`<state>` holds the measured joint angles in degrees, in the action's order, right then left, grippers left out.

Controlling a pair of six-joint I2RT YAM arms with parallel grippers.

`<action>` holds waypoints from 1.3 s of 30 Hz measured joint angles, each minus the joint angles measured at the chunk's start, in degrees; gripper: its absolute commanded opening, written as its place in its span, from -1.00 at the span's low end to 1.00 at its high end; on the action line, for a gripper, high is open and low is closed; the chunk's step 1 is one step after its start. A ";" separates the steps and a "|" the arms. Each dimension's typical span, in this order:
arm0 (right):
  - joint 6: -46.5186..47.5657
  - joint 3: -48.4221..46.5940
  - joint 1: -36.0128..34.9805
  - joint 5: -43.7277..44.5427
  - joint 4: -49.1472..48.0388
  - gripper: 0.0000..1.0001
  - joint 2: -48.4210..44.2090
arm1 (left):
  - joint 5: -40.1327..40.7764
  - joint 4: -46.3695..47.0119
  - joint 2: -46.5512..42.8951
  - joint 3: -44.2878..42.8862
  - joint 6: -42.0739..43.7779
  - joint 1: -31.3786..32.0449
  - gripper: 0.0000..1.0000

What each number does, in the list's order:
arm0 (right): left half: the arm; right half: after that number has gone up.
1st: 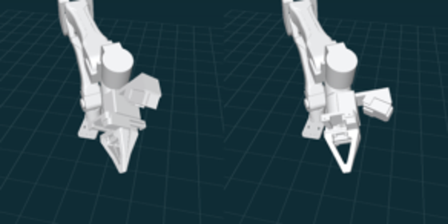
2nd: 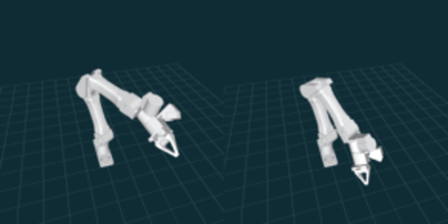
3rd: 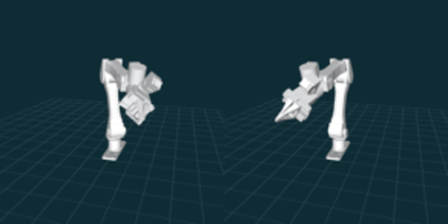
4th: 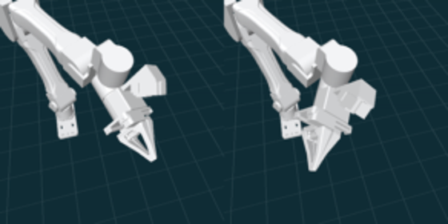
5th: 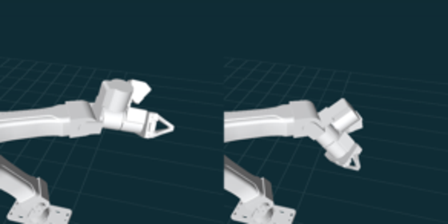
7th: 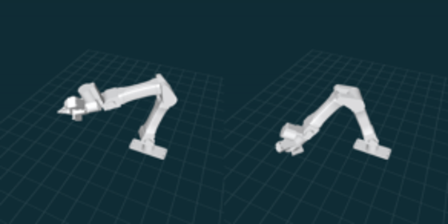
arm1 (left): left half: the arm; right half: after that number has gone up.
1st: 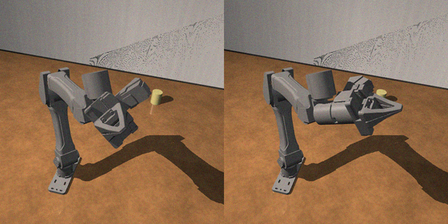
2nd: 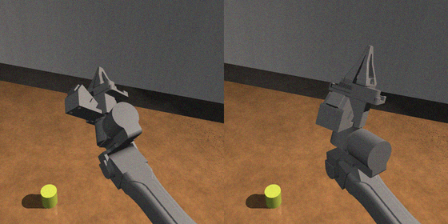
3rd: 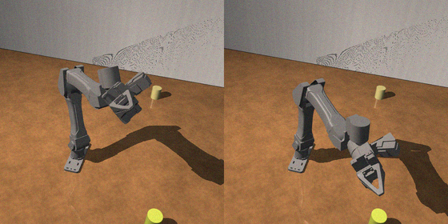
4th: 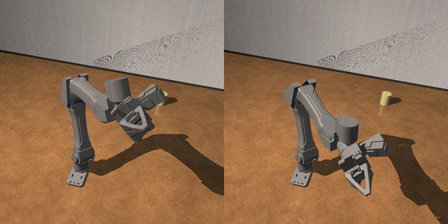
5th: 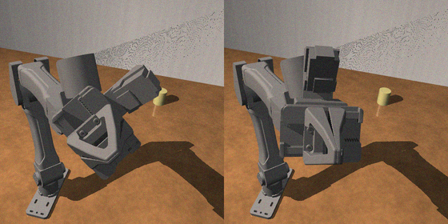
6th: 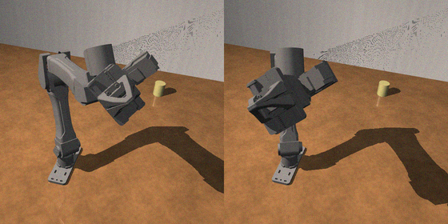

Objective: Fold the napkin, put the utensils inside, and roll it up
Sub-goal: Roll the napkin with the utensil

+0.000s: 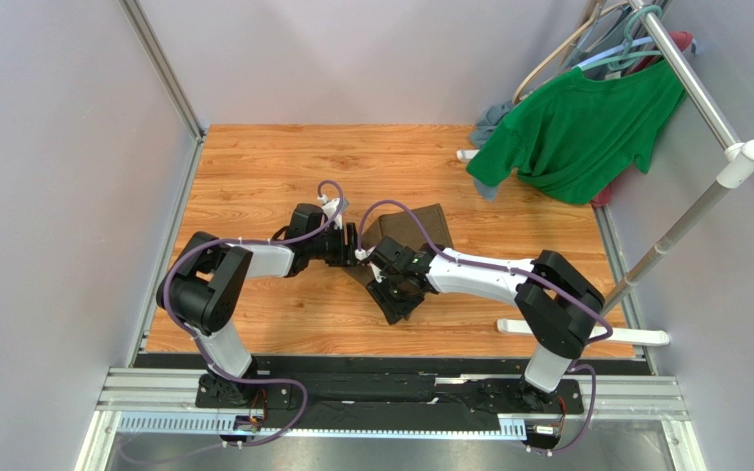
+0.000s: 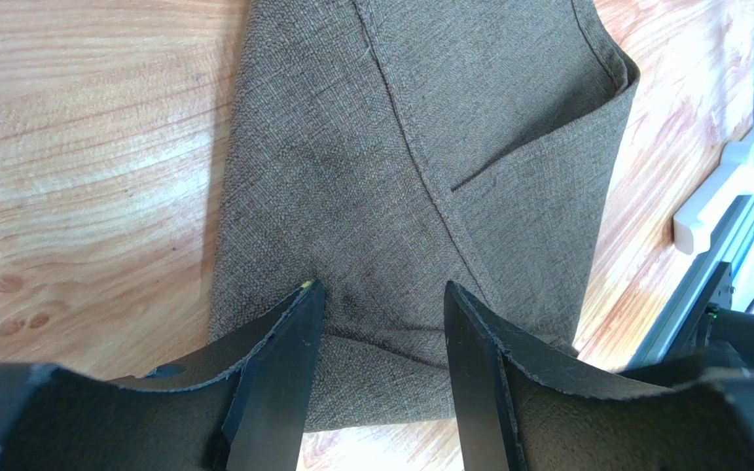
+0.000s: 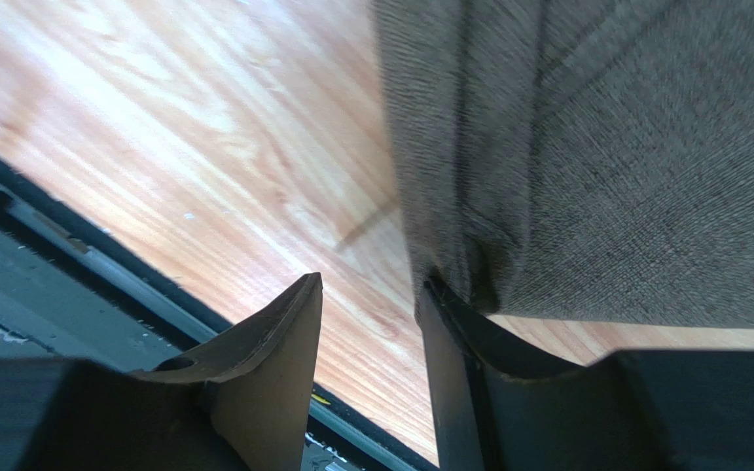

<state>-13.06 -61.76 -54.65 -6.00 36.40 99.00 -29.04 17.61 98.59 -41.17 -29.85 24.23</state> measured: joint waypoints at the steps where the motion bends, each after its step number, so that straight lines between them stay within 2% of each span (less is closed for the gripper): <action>1: 0.42 -0.50 -0.57 0.17 0.39 -0.06 -0.26 | -0.04 -0.17 0.09 -0.15 0.04 0.00 0.18; 11: 7.04 -4.31 -7.45 9.99 -6.88 -0.06 -3.61 | -1.07 -3.96 1.03 -2.64 0.20 -0.76 0.18; 22: 13.16 -4.33 -7.58 15.47 -13.46 -0.07 1.11 | -3.02 -5.68 1.99 -3.98 0.44 -1.46 0.18; 39: 15.06 -3.91 -6.80 21.14 -16.46 -0.08 6.60 | -4.35 -5.90 2.49 -4.33 0.72 -1.81 0.18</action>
<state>2.00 -65.67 -61.45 15.14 19.94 105.60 -33.39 11.70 101.08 -45.50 -29.12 22.41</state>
